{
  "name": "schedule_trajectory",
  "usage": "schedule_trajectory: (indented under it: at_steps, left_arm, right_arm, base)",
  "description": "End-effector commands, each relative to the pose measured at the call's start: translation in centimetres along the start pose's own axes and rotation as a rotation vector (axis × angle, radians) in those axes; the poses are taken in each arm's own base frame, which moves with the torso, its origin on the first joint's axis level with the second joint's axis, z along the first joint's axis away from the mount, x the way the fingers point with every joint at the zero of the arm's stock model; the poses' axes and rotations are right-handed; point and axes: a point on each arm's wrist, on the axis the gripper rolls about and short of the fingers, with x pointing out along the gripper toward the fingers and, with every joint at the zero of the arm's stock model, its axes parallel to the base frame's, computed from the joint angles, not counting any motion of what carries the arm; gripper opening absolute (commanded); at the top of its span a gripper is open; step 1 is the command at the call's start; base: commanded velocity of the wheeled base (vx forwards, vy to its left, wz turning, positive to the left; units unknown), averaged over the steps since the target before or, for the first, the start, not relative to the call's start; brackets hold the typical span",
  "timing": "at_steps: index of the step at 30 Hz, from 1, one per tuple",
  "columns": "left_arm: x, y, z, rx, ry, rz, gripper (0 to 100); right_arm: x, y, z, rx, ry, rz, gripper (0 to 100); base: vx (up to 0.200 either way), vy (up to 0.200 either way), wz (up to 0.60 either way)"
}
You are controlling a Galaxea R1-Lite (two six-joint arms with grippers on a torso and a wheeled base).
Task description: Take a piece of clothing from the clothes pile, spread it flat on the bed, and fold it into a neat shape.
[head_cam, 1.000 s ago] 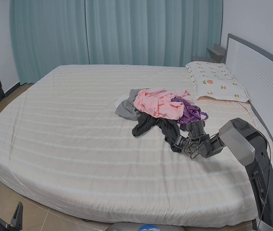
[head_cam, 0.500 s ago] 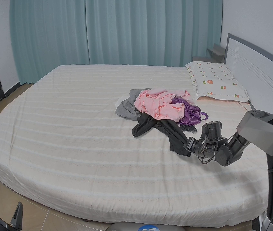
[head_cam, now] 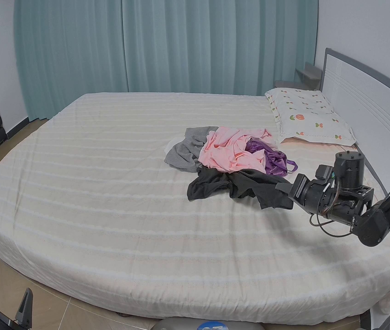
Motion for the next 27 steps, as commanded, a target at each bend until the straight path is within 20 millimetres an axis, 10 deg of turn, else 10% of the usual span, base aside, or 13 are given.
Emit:
schedule_trajectory:
  at_steps: [1, 17, 22, 27]
  left_arm:
    - [0.1, 0.0, -0.5, 0.003, 0.013, 0.0, 100]
    - [0.1, -0.1, -0.4, -0.002, 0.007, -0.029, 100]
    - [-0.2, -0.1, 7.0, -0.138, -0.14, -0.057, 100]
    - [3.3, -0.3, 7.4, -0.117, 0.092, -0.209, 100]
  right_arm:
    - [-4.4, 4.1, 1.4, -0.03, -0.084, 0.143, 0]
    - [-9.7, 8.8, 2.5, -0.068, -0.174, 0.334, 0]
    - [-10.1, 8.9, 2.6, -0.071, -0.178, 0.342, 0]
    - [-10.2, 9.0, 2.5, -0.073, -0.179, 0.347, 0]
  base:
    - [0.0, 0.0, 0.0]
    - [0.0, 0.0, 0.0]
    - [0.0, 0.0, 0.0]
    - [0.0, 0.0, 0.0]
